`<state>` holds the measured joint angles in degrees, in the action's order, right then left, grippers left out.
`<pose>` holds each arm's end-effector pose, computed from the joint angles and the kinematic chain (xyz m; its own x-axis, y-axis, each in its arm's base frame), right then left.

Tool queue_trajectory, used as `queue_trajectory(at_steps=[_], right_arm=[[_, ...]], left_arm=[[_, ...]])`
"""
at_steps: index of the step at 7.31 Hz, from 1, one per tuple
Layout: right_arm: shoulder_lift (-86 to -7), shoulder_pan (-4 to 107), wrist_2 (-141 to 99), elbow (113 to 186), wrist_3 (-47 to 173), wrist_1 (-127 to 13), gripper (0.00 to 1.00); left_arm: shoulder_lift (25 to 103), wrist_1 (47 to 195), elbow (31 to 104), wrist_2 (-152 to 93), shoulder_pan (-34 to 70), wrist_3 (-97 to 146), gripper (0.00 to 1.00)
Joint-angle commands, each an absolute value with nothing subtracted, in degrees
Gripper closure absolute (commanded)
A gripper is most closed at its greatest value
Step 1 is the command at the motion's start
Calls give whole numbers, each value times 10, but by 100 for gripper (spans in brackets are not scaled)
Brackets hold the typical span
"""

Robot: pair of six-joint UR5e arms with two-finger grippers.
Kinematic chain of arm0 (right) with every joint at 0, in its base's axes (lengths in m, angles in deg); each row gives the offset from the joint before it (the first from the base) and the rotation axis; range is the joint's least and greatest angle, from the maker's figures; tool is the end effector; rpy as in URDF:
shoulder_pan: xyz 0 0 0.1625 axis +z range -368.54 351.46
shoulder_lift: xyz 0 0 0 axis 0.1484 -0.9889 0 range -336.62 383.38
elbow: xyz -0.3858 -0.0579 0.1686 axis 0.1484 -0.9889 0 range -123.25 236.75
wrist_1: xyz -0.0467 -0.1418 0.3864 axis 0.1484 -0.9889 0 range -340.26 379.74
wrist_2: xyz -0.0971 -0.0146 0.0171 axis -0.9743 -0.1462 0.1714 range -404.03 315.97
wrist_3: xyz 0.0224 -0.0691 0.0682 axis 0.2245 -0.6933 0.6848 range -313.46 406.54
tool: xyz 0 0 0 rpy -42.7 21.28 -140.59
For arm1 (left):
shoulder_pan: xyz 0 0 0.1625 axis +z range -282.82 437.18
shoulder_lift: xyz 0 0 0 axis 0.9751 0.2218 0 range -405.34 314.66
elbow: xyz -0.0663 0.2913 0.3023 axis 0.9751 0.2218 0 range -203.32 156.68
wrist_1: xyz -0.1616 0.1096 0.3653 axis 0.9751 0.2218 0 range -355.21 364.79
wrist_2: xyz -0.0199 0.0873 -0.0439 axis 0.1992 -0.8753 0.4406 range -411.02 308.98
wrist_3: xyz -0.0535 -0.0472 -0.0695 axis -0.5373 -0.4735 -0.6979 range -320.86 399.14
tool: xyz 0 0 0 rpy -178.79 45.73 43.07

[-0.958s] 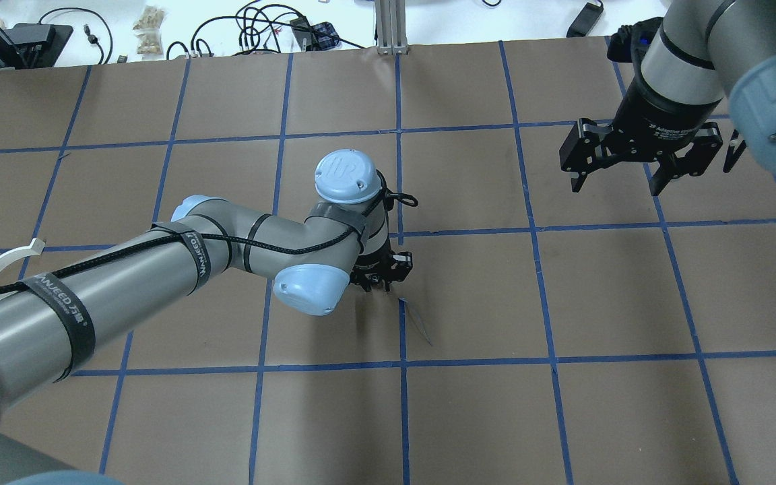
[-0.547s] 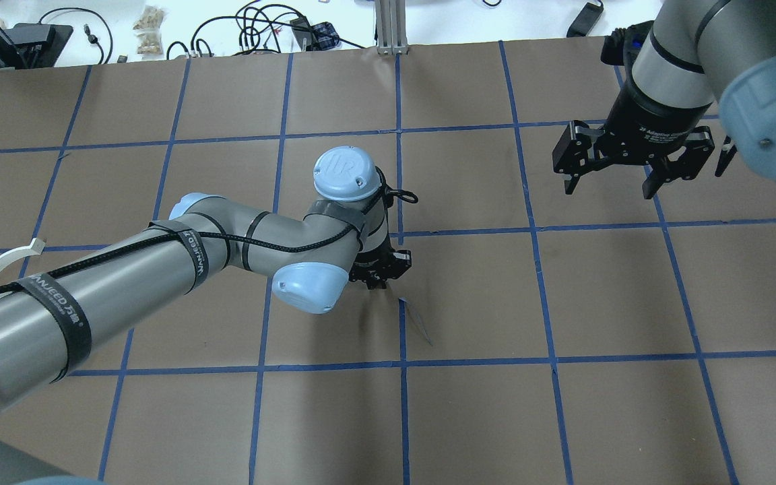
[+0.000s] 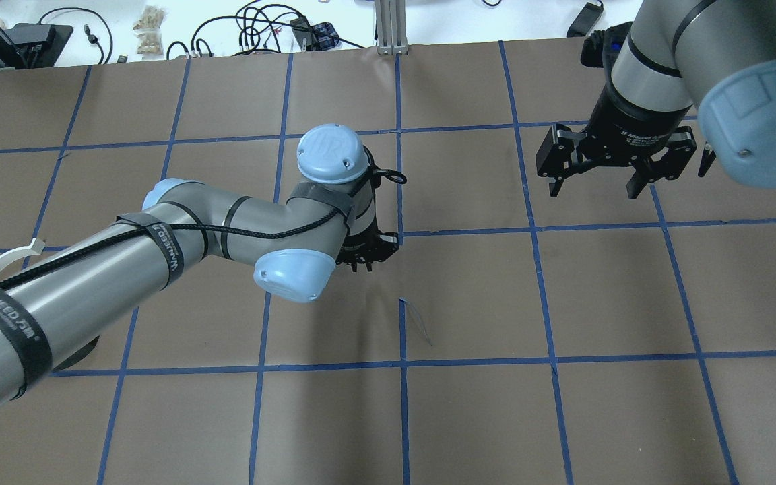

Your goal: Place bearing gear from tray to pile

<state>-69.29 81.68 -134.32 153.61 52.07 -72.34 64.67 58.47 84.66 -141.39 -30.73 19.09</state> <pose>0.1345 -0.4668 0.4552 -0.9957 0.0926 0.0085 0.0928 0.9950 0.0361 -0.2959 -0.4837 0.2180 -0.9992 -0.0368 -0.0159 -0.0372 0.9990 0.0248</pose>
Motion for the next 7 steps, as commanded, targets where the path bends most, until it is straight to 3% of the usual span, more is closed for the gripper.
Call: queue_trajectory(at_steps=[1, 7], right_arm=[[-694, 814, -1345, 1532, 516, -723, 0], [-711, 816, -1355, 1539, 522, -724, 0]], left_arm=[[621, 623, 842, -1439, -216, 194, 100], [616, 632, 844, -1497, 148, 689, 100]])
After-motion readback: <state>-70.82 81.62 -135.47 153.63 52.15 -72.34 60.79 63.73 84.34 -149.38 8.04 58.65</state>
